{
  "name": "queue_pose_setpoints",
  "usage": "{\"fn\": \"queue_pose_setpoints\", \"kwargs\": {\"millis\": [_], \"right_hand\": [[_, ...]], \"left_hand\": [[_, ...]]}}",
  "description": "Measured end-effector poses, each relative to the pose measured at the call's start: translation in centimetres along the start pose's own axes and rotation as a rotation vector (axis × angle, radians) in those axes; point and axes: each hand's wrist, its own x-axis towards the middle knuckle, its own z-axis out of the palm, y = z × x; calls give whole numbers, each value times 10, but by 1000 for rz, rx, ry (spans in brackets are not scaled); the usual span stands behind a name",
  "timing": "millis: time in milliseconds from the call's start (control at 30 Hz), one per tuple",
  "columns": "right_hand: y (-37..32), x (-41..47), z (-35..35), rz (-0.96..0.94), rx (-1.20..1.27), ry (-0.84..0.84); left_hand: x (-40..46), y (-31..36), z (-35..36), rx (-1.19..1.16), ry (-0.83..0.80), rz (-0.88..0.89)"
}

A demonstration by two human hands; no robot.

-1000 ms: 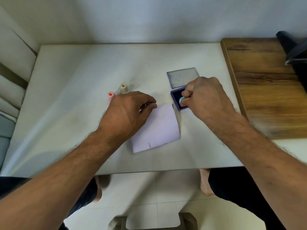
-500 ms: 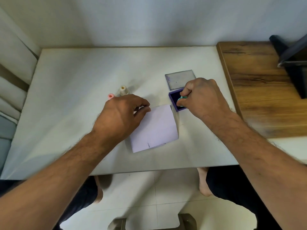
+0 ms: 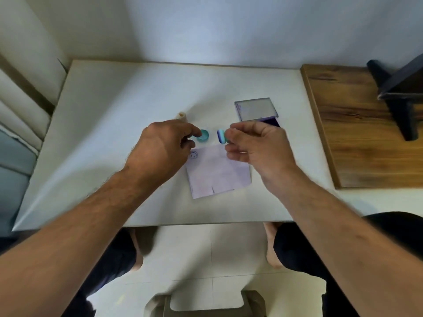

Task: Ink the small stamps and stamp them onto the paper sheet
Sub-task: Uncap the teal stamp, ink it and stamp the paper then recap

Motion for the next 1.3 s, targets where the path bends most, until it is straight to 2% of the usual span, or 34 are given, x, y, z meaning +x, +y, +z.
{"fn": "queue_pose_setpoints", "kwargs": {"millis": [233,367,633,833,1067,1300], "right_hand": [[20,23,28,-42,27,29],[32,31,29,-27,51,54],[44,38,27,-94,-11,42],[53,28,30,-355,-316,102],[65,25,28,-644,-530,114],[68,27,28,-710,-599,106]], "left_hand": [[6,-7,-6,-41,-48,-111],[4,-11,-4,-42,-170,-194],[1,-16,9,49,-230,-137],[7,-17,11,51,-257,-152],[10,-17,11,12,-272,-195],[11,-18,12,16,-276,-192]]}}
